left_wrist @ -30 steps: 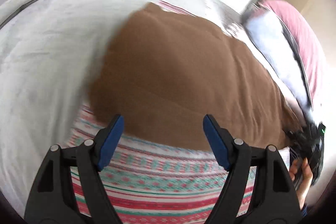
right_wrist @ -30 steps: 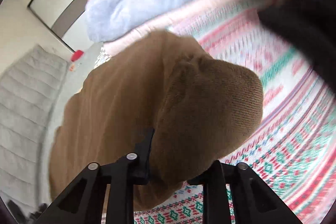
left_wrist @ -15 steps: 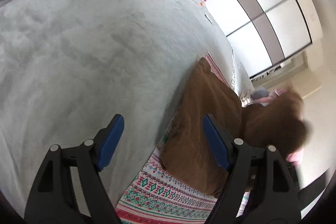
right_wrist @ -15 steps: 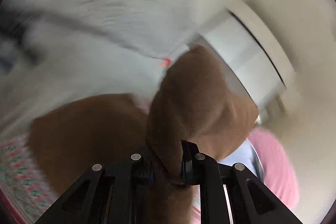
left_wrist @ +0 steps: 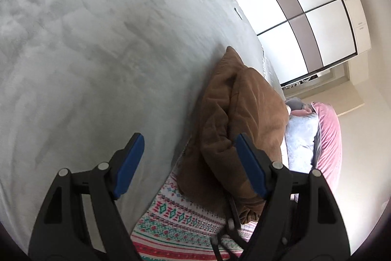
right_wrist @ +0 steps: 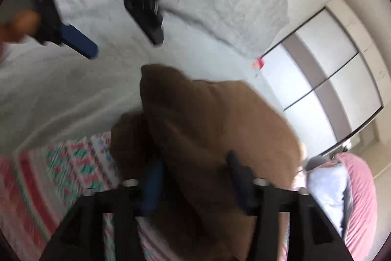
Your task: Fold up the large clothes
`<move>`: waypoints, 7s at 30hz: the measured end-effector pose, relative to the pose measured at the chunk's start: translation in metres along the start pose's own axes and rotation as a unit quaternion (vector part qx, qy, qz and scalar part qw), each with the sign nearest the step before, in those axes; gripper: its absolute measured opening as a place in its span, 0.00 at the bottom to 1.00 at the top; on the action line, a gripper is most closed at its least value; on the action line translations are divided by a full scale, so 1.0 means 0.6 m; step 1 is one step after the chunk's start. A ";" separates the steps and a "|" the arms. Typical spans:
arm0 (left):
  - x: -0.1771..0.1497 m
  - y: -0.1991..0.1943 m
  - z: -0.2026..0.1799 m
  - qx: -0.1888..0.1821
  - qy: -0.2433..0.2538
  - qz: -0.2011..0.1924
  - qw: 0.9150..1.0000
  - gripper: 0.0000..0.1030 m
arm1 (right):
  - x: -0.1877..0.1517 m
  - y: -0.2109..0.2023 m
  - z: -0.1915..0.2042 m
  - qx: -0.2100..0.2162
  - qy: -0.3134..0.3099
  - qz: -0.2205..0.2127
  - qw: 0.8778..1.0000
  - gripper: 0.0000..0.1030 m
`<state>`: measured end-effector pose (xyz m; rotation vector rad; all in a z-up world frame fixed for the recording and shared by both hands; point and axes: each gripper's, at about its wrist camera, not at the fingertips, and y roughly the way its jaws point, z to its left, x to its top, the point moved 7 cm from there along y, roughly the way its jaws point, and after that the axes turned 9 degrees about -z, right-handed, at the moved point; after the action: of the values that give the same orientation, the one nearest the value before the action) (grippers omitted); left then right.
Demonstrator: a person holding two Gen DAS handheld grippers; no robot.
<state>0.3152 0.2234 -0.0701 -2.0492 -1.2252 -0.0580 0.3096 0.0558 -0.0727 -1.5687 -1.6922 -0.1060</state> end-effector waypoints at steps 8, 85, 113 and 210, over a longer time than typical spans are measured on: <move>-0.028 0.019 -0.073 -0.013 0.075 0.006 0.997 0.76 | -0.159 0.009 -0.053 -0.101 -0.137 0.055 0.984 0.74; -0.106 0.131 -0.129 0.083 0.243 0.037 0.966 0.58 | -0.194 0.413 -0.392 0.084 0.398 0.243 0.881 0.15; -0.054 0.060 -0.088 0.018 0.133 0.033 0.990 0.59 | -0.102 0.169 -0.327 0.182 0.396 0.108 0.893 0.58; -0.103 0.109 -0.117 -0.014 0.055 0.079 0.995 0.44 | -0.221 0.323 -0.468 0.201 0.586 0.057 0.783 0.44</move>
<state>0.3545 0.1169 -0.0801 -2.1304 -0.9978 -0.1126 0.6018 -0.1635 -0.0498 -0.8861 -0.5538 -0.5056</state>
